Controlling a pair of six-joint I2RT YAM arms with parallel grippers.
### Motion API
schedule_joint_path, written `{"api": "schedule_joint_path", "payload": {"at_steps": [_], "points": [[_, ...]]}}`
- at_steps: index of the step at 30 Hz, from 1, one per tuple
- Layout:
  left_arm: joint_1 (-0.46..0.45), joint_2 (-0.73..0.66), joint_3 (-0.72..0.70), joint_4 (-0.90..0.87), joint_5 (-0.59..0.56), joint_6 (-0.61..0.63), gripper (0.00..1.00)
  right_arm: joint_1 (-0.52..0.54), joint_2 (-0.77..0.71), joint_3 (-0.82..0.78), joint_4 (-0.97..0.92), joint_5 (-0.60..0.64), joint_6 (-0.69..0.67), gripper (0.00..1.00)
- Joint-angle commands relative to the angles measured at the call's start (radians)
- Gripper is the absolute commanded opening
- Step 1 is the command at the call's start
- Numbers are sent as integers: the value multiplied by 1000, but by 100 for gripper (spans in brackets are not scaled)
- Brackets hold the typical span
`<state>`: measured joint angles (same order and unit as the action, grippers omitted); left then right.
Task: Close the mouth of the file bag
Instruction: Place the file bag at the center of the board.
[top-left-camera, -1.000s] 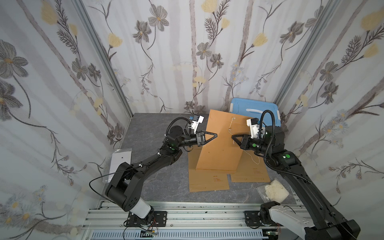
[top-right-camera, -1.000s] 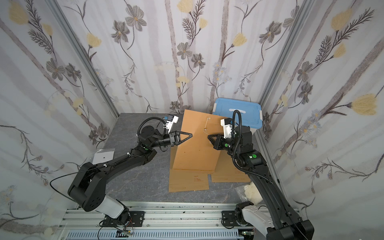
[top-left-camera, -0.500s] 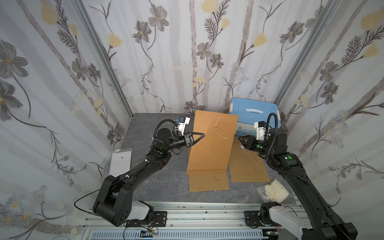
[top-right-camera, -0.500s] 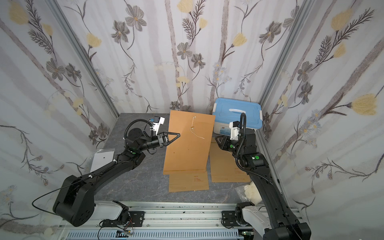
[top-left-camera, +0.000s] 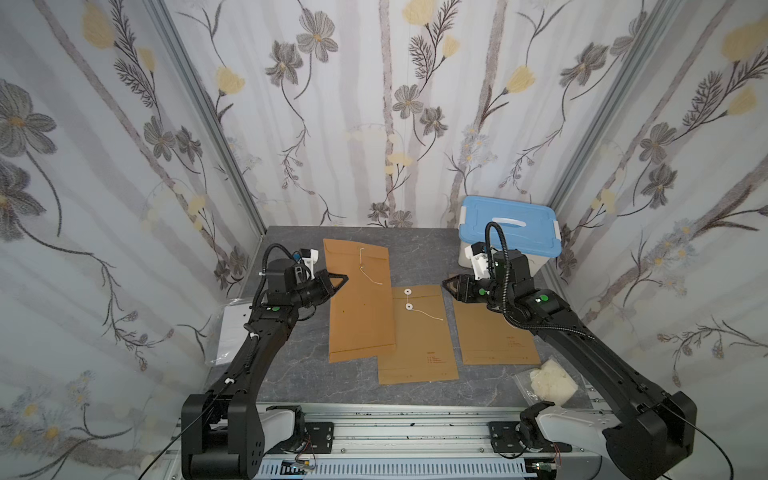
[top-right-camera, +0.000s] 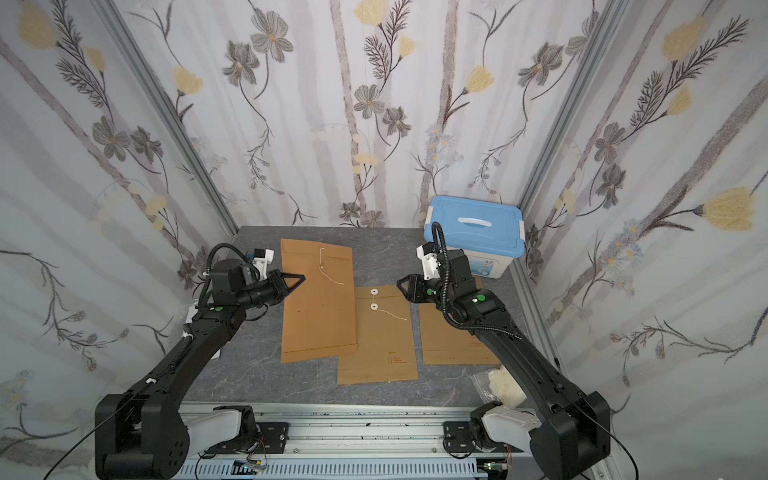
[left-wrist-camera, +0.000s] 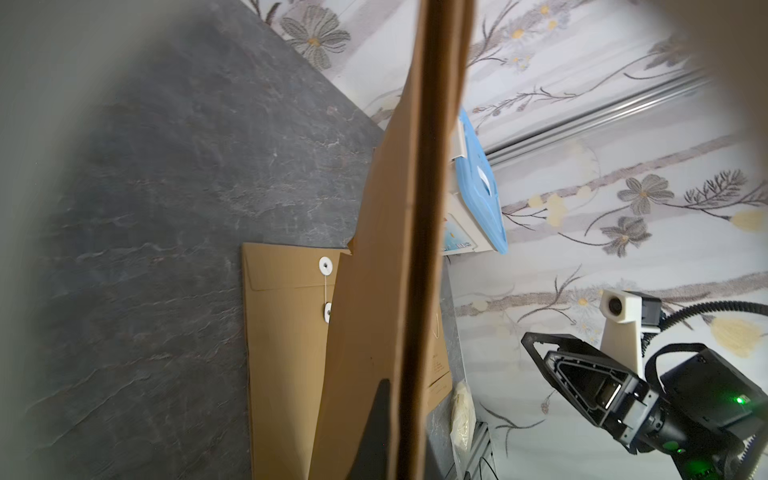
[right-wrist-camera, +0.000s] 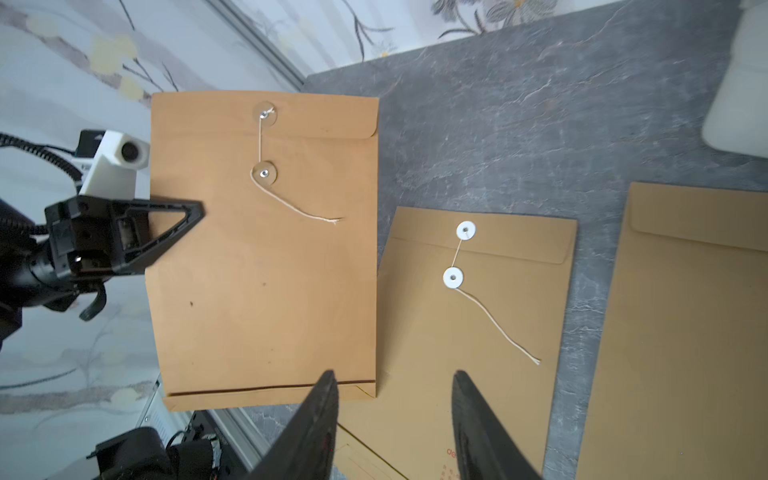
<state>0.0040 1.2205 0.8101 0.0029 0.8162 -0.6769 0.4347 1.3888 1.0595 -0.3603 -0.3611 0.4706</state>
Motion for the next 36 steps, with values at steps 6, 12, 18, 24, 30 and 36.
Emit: {"api": "schedule_joint_path", "payload": {"at_steps": [6,12,18,24,30,36], "points": [[171,150,166,-494,68,229,0,48,141,13,91,-30,2,47],[205,296,284,-709,-39,373,0,70,203,15,132,-27,-4,48],[206,463,418,-859,-219,467,0,79,269,19,200,-63,15,48],[205,535,495,-920,-344,514,23,84,295,25,232,-75,21,48],[207,606,524,-937,-359,511,37,88,331,11,270,-101,33,48],[208,630,557,-959,-412,504,68,88,325,-19,295,-105,37,48]]}}
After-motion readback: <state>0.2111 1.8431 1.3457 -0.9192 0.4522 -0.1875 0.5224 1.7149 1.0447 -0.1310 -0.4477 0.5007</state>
